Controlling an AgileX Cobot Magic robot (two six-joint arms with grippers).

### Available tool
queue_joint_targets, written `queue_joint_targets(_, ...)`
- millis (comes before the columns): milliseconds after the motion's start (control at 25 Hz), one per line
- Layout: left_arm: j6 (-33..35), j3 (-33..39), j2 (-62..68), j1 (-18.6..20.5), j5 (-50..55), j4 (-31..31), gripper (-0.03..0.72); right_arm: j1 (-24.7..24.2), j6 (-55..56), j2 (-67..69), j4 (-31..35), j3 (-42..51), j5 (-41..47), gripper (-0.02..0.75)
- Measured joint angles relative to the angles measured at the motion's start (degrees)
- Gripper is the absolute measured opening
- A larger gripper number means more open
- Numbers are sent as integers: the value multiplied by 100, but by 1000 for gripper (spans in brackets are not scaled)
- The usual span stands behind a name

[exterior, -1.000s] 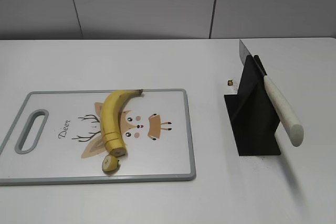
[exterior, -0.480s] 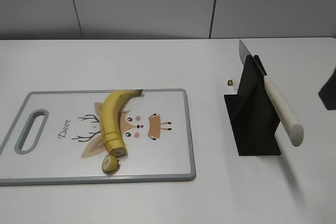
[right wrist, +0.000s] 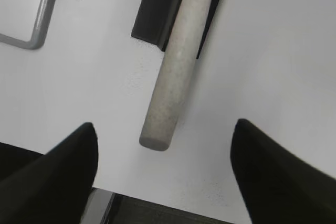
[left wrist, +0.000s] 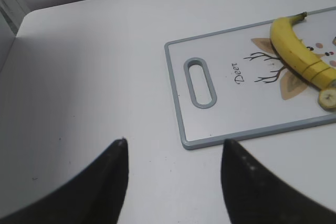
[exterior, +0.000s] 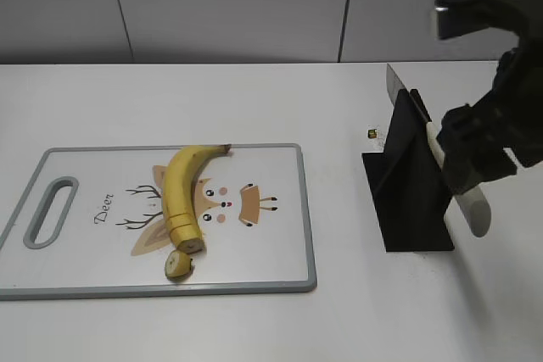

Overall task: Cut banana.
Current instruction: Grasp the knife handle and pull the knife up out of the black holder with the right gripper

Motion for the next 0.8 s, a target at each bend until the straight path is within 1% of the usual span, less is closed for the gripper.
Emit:
queue_joint_targets(320, 0, 0, 0, 0, 0, 0, 551, 0, 138, 683, -133, 0, -114, 591)
queue_joint_targets(680, 0, 0, 0, 0, 0, 0, 551, 0, 523, 1233, -348, 0, -150, 538)
queue_joint_targets(800, 0, 0, 0, 0, 0, 0, 551, 0, 560, 1342, -320, 0, -156, 491)
